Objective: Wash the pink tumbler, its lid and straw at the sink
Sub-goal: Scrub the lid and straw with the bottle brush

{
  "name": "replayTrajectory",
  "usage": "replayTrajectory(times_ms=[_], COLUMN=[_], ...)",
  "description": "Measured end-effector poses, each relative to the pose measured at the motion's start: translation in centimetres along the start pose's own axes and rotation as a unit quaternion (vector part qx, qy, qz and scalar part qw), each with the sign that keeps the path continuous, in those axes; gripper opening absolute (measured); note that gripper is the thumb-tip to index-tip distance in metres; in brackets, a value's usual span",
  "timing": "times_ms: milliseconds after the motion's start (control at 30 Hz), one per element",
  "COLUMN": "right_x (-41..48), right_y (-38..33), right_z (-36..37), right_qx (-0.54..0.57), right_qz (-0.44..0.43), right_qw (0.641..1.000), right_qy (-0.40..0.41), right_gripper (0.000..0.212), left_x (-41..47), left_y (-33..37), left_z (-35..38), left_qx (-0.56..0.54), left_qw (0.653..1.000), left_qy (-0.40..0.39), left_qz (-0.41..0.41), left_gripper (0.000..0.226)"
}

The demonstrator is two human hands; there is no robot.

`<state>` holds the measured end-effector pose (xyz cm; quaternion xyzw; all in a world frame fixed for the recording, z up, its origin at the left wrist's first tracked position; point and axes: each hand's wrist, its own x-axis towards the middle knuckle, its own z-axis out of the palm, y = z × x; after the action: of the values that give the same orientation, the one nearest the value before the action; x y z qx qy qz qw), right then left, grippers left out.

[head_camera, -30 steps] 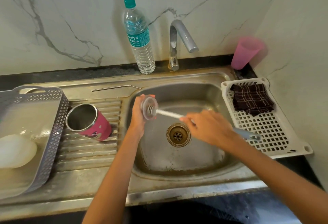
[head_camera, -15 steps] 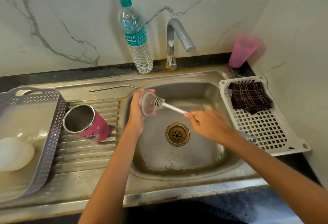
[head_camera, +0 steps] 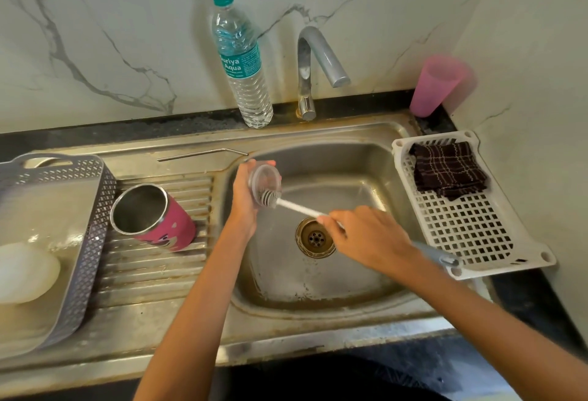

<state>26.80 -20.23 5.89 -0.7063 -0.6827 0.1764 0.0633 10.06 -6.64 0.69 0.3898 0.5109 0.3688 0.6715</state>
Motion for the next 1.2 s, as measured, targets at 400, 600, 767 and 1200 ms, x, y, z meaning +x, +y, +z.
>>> replayTrajectory(times_ms=[400,600,767,1200], right_x=[1.8,1.5,2.2,3.5], right_y=[1.2,0.7,0.8,1.0], right_z=[0.7,1.7,0.2,-0.8], right_qx=[-0.001,0.008,0.0,0.009], right_qz=[0.008,0.029,0.005,0.045], right_qw=[1.0,0.999,1.0,0.999], right_qy=[0.0,-0.03,-0.004,0.017], right_gripper=[0.045,0.044,0.043,0.047], left_x=[0.4,0.8,0.6,0.8], left_y=[-1.1,0.0,-0.9,1.7], left_z=[-0.7,-0.4,-0.8,-0.7], left_qx=[0.067,0.035,0.051,0.059], left_qw=[0.998,0.999,0.999,0.998], left_qy=[0.014,0.018,0.003,0.007], left_qz=[-0.001,0.008,-0.002,0.022], left_gripper=[0.041,0.039,0.043,0.041])
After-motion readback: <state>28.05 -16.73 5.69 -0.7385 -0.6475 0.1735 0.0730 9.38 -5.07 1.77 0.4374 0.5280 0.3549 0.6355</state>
